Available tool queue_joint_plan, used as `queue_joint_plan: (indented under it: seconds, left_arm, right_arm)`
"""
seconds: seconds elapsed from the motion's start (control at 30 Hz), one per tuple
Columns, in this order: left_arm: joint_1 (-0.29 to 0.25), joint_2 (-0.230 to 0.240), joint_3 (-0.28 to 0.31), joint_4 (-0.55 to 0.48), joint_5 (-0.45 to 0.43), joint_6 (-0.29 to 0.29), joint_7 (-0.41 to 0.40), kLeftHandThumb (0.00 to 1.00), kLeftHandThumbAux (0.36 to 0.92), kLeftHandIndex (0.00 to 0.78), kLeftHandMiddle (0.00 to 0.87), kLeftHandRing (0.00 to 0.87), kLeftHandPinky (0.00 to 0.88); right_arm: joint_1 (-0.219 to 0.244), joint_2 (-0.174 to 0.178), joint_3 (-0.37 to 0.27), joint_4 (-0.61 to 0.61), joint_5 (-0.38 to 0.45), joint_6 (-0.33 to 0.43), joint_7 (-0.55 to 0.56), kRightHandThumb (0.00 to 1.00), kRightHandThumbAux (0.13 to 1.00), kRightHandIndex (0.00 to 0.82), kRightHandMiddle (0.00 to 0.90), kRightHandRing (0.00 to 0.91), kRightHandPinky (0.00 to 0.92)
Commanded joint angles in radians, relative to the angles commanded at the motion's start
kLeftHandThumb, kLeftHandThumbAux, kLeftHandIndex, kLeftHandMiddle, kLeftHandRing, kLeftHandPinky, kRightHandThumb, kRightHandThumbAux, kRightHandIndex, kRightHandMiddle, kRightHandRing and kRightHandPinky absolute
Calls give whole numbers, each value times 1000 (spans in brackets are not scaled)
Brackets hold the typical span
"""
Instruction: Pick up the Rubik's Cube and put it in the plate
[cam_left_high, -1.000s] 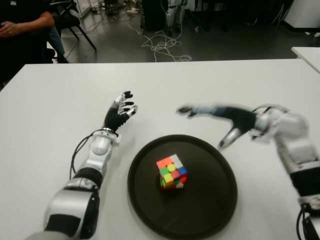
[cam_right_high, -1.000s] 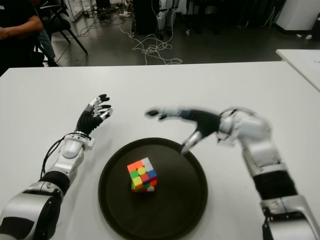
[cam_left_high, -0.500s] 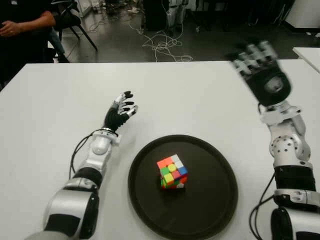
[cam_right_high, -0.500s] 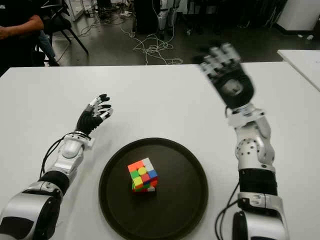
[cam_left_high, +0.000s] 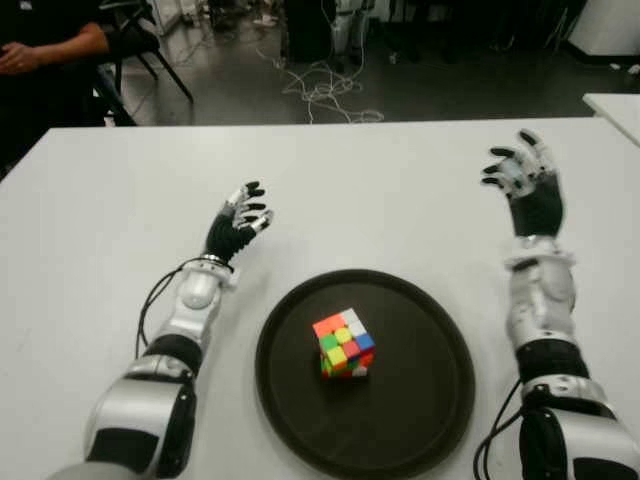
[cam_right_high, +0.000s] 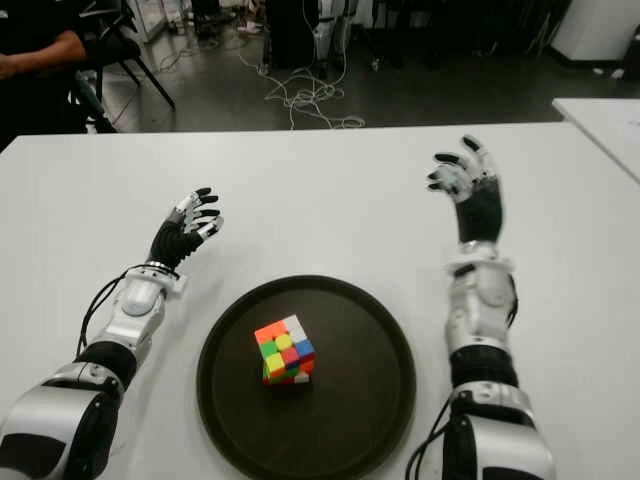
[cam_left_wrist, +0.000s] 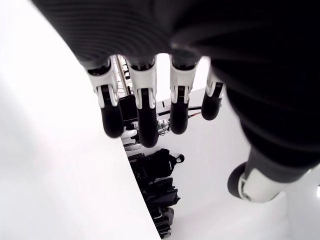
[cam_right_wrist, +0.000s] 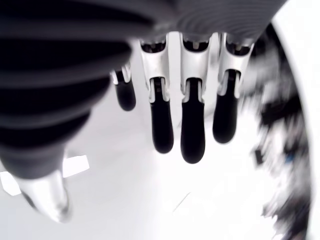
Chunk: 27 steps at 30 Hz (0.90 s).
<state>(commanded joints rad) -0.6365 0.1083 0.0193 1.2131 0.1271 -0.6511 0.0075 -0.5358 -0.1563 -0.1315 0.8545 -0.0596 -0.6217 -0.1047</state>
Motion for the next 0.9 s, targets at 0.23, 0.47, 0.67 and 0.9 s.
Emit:
queue_joint_plan:
  seconds: [0.23,0.47,0.67,0.9]
  left_arm:
    - [0,-2,1,-2,-3,1,-4,119,628,122,185,201,213]
    - [-3,-3,6,-2,-11,9,-13,120,634,120,174,196,207]
    - [-2,1,2,-3,-3,5,-3,108,630,124,187,202,207]
    - [-1,2,1,-3,-3,6,-3,111,629,122,185,195,200]
  right_arm:
    - [-36,-73,114,126,-220,12,-223,2,756,173,257,289,307]
    - [-65,-86,141,167,-272,50,-315,0,762,143,216,239,250]
    - [-12,-24,81,97,-151,82,-270,0,796,116,198,207,202]
    - [16,-16,77,81,-134,74,-267,0,823,111,199,196,188]
